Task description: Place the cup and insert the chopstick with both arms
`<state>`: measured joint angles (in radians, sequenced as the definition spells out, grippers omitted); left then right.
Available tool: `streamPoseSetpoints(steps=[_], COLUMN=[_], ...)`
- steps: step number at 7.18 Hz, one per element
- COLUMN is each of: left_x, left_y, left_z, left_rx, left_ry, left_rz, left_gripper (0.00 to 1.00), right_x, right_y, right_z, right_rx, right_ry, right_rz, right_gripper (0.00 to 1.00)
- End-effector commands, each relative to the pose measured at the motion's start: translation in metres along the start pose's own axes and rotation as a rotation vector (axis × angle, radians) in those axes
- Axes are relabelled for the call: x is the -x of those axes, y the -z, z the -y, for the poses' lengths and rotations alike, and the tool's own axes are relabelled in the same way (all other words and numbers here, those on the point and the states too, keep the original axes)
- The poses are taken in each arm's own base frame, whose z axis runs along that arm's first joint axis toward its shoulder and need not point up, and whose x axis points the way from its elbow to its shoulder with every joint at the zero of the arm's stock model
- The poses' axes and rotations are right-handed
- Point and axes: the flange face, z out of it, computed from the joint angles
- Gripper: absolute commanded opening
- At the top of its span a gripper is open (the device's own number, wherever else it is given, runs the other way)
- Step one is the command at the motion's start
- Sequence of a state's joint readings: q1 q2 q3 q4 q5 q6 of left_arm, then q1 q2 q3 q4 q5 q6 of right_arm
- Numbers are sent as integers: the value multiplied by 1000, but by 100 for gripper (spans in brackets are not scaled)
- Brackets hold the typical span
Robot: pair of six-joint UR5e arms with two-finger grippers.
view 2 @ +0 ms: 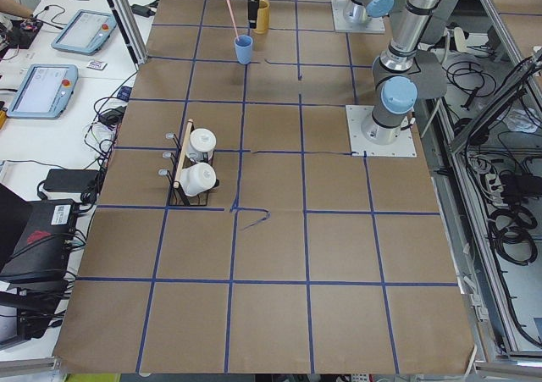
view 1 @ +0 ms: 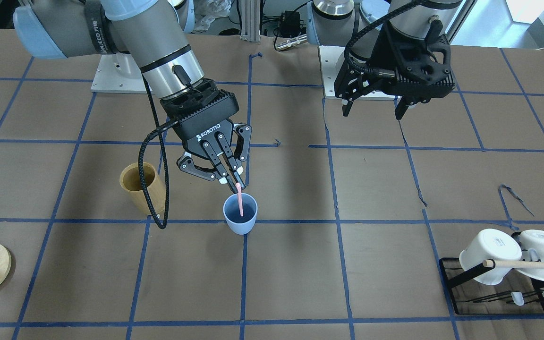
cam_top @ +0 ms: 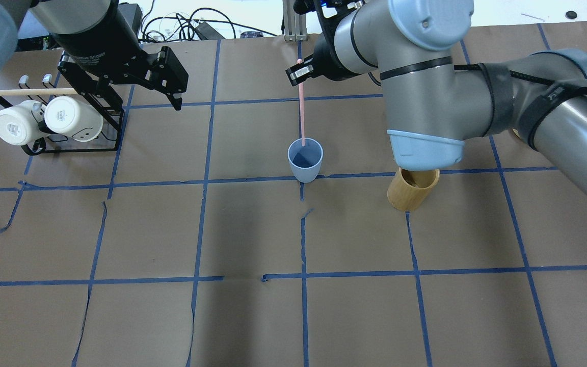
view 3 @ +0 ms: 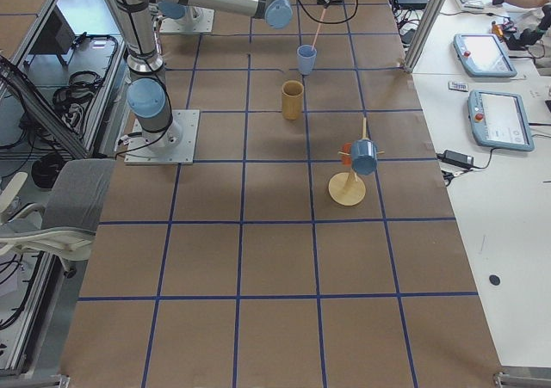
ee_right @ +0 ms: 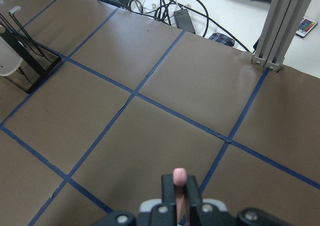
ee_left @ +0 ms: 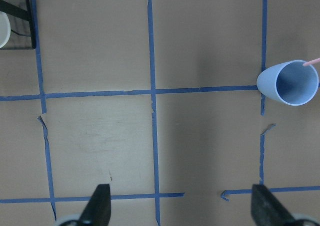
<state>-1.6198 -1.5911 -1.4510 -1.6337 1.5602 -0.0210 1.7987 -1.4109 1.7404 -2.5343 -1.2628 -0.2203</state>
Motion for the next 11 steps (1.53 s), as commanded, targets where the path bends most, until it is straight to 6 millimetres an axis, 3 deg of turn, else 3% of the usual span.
streamPoseSetpoints(steps=[1, 4, 6, 7, 8, 9, 11], left_x=[1, 1, 1, 0, 1, 1, 1], left_y=[0, 1, 1, 1, 1, 1, 1], left_z=[0, 0, 0, -1, 0, 0, 0], left_rx=[0, -2, -2, -2, -2, -2, -2], left_ry=[0, 3, 3, 0, 3, 2, 3], left_rz=[1, 0, -3, -3, -2, -2, -2], left_gripper=[100, 100, 100, 100, 100, 100, 100], right_x=[2, -1, -12, -18, -34, -49, -85], right_y=[-1, 12, 54, 73, 85, 96, 129], right_z=[-1, 4, 29, 30, 20, -5, -22], right_rx=[4, 92, 251, 380, 486, 641, 688], right_ry=[-7, -56, -123, -218, -354, -503, -629], right_rz=[-3, 5, -78, -127, -215, -239, -274], right_gripper=[100, 100, 100, 100, 100, 100, 100])
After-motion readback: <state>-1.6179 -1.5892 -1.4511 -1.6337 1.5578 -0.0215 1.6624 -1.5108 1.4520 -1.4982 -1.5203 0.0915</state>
